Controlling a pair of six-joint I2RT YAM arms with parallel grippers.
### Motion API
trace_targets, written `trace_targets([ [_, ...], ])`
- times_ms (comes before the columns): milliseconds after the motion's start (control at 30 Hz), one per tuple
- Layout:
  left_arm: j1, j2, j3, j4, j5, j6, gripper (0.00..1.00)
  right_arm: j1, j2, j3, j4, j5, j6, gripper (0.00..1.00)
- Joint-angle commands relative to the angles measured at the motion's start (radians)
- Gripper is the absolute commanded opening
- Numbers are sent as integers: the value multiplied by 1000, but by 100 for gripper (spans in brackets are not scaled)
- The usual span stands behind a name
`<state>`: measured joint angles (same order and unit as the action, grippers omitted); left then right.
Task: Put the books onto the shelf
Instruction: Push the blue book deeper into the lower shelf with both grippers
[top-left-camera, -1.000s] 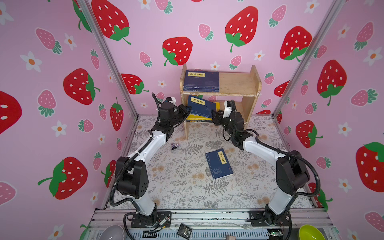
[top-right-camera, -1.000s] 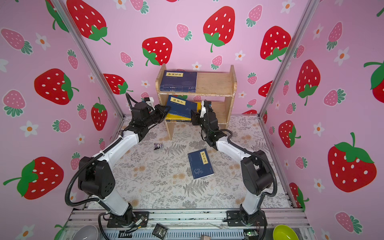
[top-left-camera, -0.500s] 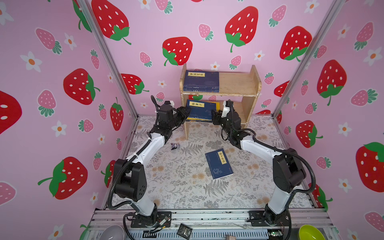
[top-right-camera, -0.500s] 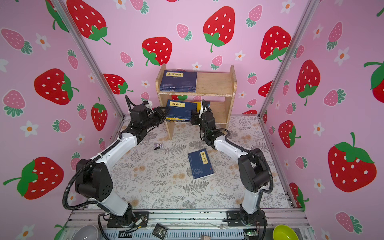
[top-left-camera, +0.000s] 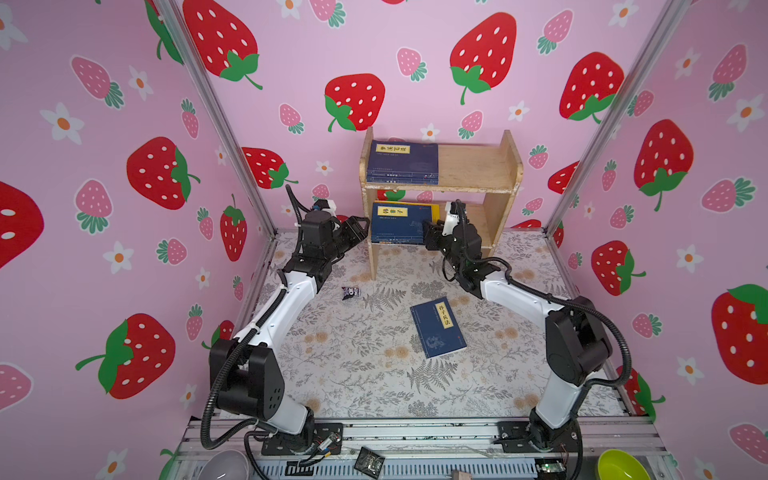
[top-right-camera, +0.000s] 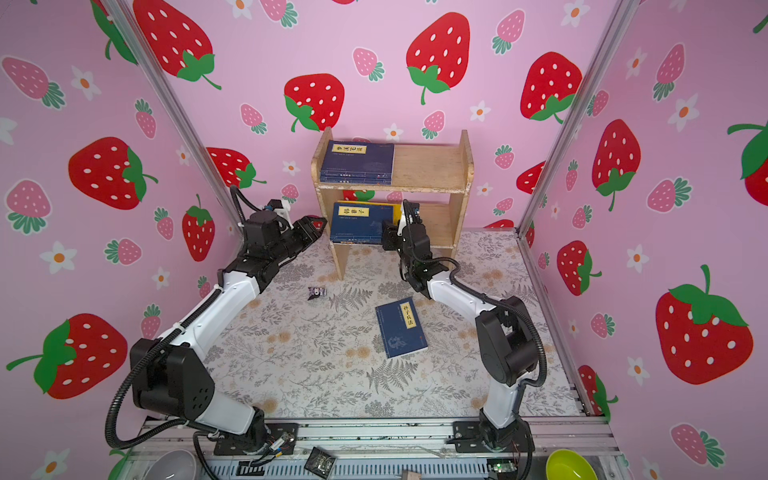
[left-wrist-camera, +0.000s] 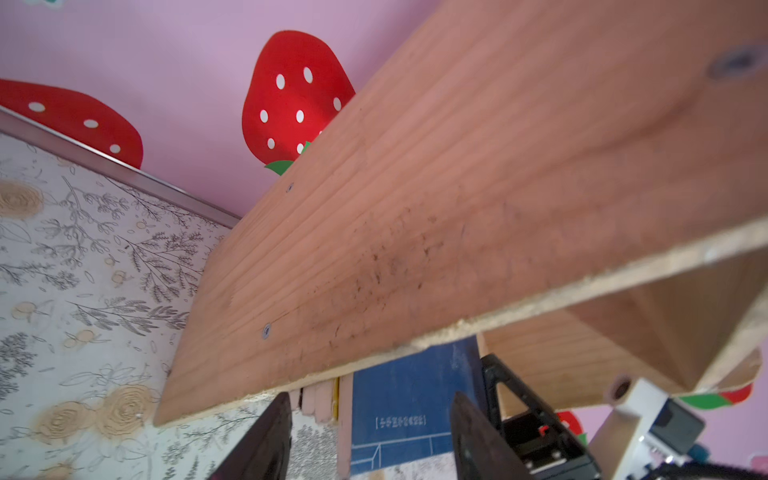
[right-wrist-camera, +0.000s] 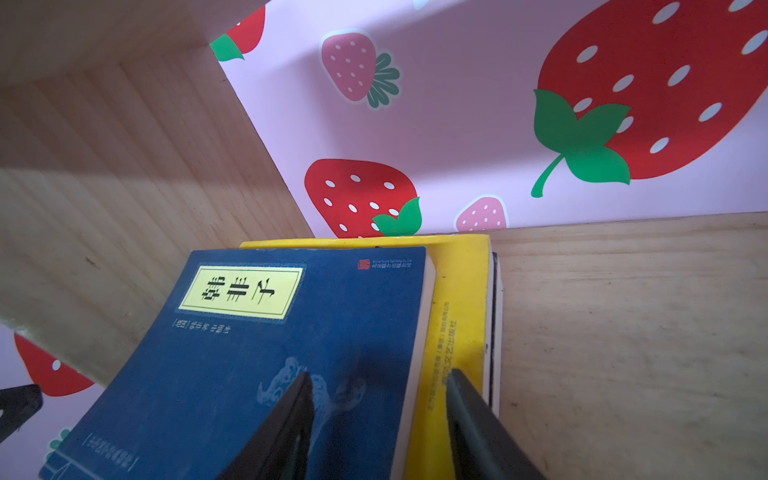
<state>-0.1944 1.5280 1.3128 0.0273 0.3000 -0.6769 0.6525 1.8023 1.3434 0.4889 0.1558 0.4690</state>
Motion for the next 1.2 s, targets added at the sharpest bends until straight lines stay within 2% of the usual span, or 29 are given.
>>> trace_targets([
  [0, 0, -29, -10, -88, 98, 298, 62, 10, -44, 2, -15, -25, -48, 56],
  [133, 0, -2, 7, -151, 112, 367, 61, 10, -48, 31, -48, -32, -61, 56],
  [267, -4, 17, -2, -135, 74, 361, 52, 10, -42, 42, -55, -56, -41, 55],
  [567, -31, 20, -13, -124, 54, 394, 50, 12, -35, 46, -56, -82, -21, 53],
  [767, -46, 51, 15, -156, 13, 421, 42, 12, -25, 54, -56, -91, -13, 52],
  [1167, -46, 87, 26, -68, -57, 364, 35, 12, 0, 79, -52, -111, -18, 55],
])
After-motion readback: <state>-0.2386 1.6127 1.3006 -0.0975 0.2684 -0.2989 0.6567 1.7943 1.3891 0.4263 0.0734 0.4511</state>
